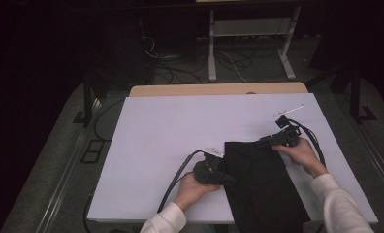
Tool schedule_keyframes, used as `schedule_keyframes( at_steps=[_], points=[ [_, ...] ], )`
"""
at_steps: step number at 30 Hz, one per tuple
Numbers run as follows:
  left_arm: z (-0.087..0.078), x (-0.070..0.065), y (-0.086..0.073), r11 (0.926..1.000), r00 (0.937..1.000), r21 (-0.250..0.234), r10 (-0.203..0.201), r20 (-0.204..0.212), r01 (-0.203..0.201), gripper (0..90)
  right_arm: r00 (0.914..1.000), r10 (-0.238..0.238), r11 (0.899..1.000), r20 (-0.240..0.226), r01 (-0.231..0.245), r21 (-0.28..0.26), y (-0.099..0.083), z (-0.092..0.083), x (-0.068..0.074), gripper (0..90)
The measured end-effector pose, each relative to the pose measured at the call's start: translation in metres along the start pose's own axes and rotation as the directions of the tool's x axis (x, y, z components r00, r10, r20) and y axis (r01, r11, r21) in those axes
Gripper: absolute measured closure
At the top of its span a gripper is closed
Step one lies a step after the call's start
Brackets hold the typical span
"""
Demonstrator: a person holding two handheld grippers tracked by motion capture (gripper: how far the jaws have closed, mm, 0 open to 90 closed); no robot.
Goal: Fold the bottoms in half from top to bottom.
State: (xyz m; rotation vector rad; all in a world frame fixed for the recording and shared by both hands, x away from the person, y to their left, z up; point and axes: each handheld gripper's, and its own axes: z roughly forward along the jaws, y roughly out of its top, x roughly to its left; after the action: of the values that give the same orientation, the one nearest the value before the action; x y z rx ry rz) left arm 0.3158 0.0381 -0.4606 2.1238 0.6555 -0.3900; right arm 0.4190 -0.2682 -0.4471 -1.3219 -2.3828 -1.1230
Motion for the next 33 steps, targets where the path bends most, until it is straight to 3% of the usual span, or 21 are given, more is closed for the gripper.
schedule_keyframes(
  at_steps=[7, 10, 14, 21, 26, 33],
  points=[
    [0.001, -0.001, 0.0, 1.0, 1.0, 0.0, 0.001, -0.002, -0.001, 84.8, 0.9999, -0.012, 0.999, -0.012, 0.012, 0.036, -0.002, -0.001, 0.002, 77.7],
    [0.001, -0.001, 0.0, 1.0, 1.0, -0.001, 0.002, -0.001, -0.002, 84.8, 0.9998, -0.013, 0.999, -0.011, 0.014, 0.043, -0.002, -0.001, 0.005, 83.3],
    [0.001, -0.001, 0.0, 1.0, 1.0, 0.001, 0.005, -0.003, -0.005, 84.8, 1.0, -0.008, 1.0, 0.0, 0.008, 0.028, -0.002, -0.004, 0.012, 84.4],
    [0.002, -0.002, 0.0, 1.0, 1.0, 0.002, 0.004, -0.002, -0.004, 84.7, 0.9998, 0.01, 0.999, -0.016, -0.011, -0.049, -0.003, -0.015, 0.026, 85.0],
    [0.002, -0.002, -0.001, 1.0, 1.0, 0.003, 0.003, -0.003, -0.003, 84.2, 0.9983, 0.035, 0.995, -0.046, -0.04, -0.093, -0.005, -0.024, 0.035, 85.4],
    [0.003, -0.002, -0.001, 1.0, 1.0, 0.003, 0.004, -0.003, -0.004, 82.9, 0.9943, 0.026, 0.992, -0.103, -0.039, -0.123, -0.017, -0.038, 0.05, 85.6]
  ],
)
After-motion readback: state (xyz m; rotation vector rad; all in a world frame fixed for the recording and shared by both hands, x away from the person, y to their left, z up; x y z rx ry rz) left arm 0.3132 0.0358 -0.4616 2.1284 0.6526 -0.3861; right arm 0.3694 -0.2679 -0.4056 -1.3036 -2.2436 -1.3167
